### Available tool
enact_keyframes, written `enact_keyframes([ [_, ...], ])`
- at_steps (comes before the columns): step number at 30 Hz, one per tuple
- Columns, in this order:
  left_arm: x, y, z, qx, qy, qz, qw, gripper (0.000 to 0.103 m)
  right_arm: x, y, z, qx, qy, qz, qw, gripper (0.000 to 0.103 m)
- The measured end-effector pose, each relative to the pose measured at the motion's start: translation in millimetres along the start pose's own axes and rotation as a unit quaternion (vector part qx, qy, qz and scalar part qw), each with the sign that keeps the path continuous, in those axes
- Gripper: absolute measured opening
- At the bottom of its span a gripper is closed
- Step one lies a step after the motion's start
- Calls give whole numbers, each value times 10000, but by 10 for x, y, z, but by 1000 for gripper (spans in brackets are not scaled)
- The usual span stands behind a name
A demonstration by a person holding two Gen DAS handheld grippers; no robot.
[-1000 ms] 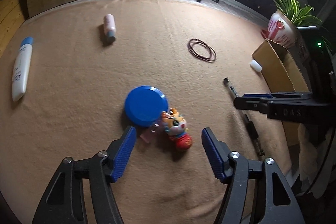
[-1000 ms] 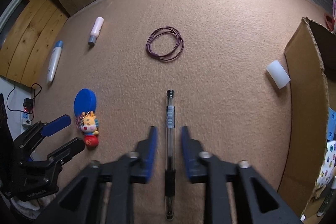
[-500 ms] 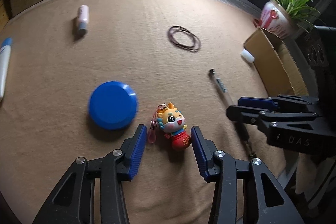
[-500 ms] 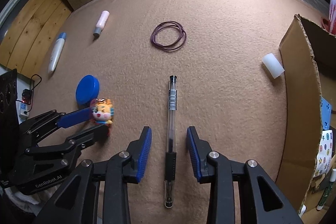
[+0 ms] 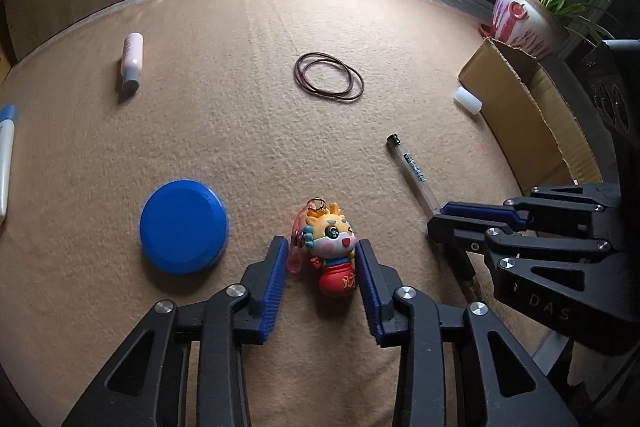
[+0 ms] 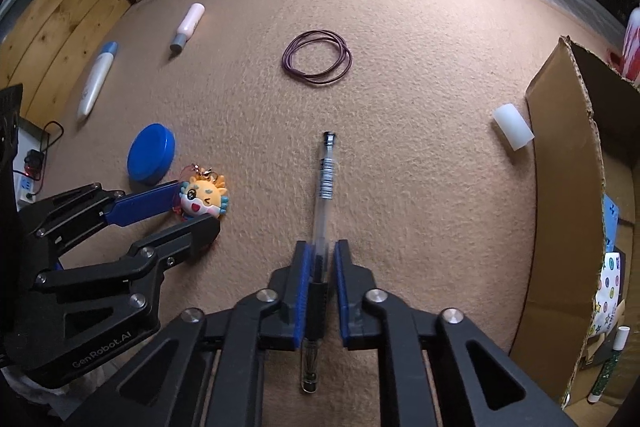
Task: Organize objects
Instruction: 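Lift the pen with the right gripper while the left grasps the tiger keychain, then carry the keychain and pen over the box and open both grippers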
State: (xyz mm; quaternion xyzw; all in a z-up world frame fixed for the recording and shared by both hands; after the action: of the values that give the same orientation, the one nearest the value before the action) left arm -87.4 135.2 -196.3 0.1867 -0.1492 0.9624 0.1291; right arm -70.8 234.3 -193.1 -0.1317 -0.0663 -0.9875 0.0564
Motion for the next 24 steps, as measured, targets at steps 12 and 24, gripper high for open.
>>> enact_keyframes([
  [12, 15, -102, 36, -340, -6, 184, 9993, 32, -2, -94, 271, 160, -313, -289, 9990, 8],
  [24, 406, -721, 412, -743, -461, -289, 9957, 32, 5, -401, 981, 159, -976, -637, 9931, 8],
])
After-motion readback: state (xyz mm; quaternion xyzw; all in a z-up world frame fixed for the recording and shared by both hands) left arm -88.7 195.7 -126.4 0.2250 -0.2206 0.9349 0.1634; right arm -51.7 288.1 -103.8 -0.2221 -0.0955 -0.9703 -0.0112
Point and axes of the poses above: each gripper's, at about its wrist camera, not at the fingertips, and z roughly against the way its jaws point, y to its left, x to its top, the point moved 10 cm from there along -z, roughly the way its jaws point, and after that the axes turned 2 degrees about -x, right-handed, at the moved point
